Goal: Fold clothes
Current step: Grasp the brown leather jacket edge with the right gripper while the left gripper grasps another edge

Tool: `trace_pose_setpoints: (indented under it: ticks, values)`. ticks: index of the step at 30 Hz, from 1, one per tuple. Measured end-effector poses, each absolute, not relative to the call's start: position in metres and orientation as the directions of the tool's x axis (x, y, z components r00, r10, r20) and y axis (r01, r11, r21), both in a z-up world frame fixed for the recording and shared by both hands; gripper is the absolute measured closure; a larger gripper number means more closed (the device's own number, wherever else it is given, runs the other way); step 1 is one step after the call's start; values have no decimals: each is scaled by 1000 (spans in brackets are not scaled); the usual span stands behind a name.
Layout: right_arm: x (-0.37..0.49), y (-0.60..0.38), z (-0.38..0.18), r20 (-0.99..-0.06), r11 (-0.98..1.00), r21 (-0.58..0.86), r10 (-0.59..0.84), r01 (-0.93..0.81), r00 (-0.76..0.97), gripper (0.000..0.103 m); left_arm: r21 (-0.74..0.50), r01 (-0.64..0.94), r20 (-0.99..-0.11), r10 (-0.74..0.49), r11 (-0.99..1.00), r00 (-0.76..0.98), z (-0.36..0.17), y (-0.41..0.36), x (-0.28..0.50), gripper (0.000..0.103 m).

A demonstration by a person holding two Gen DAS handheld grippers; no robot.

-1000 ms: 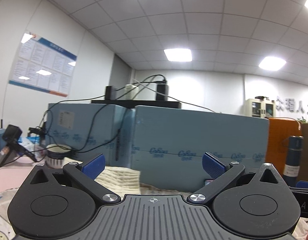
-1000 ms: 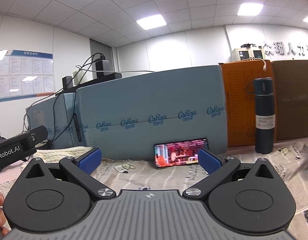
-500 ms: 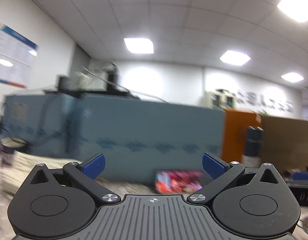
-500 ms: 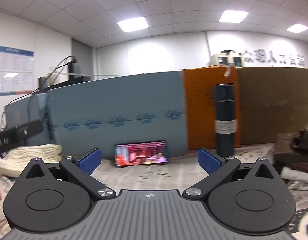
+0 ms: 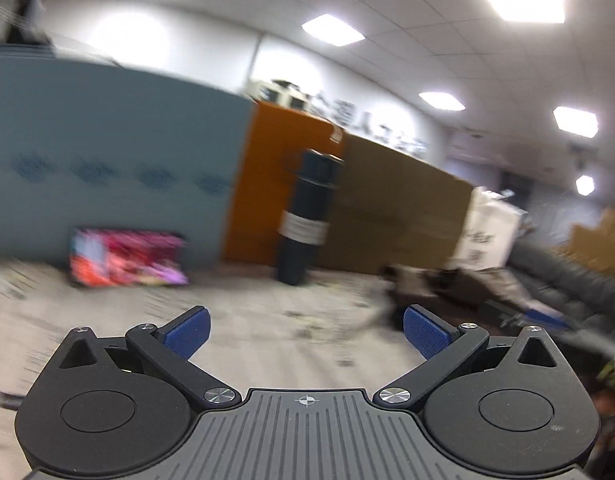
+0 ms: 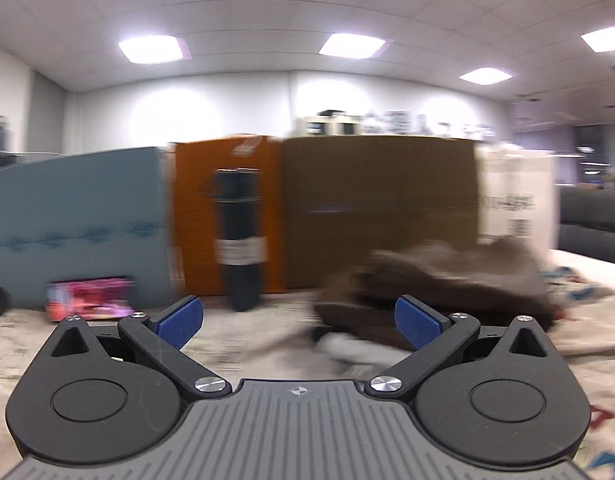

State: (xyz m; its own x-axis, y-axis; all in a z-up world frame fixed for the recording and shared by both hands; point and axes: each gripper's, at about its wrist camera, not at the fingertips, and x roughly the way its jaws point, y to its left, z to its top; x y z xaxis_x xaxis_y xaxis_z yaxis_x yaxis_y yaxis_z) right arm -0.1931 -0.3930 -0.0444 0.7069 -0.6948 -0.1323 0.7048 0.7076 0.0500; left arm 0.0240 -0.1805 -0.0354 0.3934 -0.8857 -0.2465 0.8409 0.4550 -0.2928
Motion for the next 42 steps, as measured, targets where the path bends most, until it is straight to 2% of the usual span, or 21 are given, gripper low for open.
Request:
trace_pose_setpoints:
  ticks: [5, 8, 16, 20, 27, 30, 36, 38, 39, 40, 42]
  values:
    - [-218, -424, -50, -137, 616, 19, -779, 788, 612, 0, -396, 853, -238, -935, 341, 263, -48, -225, 22, 0]
    - [-229, -438, -52, -137, 576, -6, -810, 817, 570, 0, -439, 843, -265, -942, 310, 207, -55, -246, 20, 0]
    - [-230, -473, -54, -156, 524, -88, -847, 847, 508, 0, -406, 866, -290, -940, 292, 181, -54, -303, 30, 1]
    - [-214, -487, -53, -167, 526, -142, -848, 839, 503, 0, -482, 833, -262, -952, 270, 157, -47, -327, 45, 3]
    - [-181, -510, -54, -216, 561, -272, -827, 781, 519, 0, -737, 652, -234, -972, 180, 3, -74, -362, 61, 8]
    - [-171, -520, -55, -234, 578, -273, -815, 769, 530, 0, -824, 549, -207, -976, 142, -59, -85, -377, 67, 8]
    - [-151, -539, -54, -258, 607, -251, -793, 754, 552, 0, -909, 404, -163, -980, 102, -118, -103, -408, 69, 8]
    - [-145, -546, -54, -263, 616, -239, -785, 751, 561, 4, -925, 369, -151, -980, 95, -126, -108, -419, 67, 8]
    - [-143, -549, -54, -260, 619, -226, -783, 752, 565, 18, -932, 351, -145, -981, 91, -131, -110, -424, 67, 8]
    - [-144, -552, -55, -253, 616, -203, -784, 761, 567, 44, -929, 354, -158, -979, 105, -126, -111, -428, 66, 8]
    - [-146, -558, -56, -248, 609, -154, -786, 778, 566, 66, -922, 369, -177, -976, 120, -124, -111, -436, 65, 8]
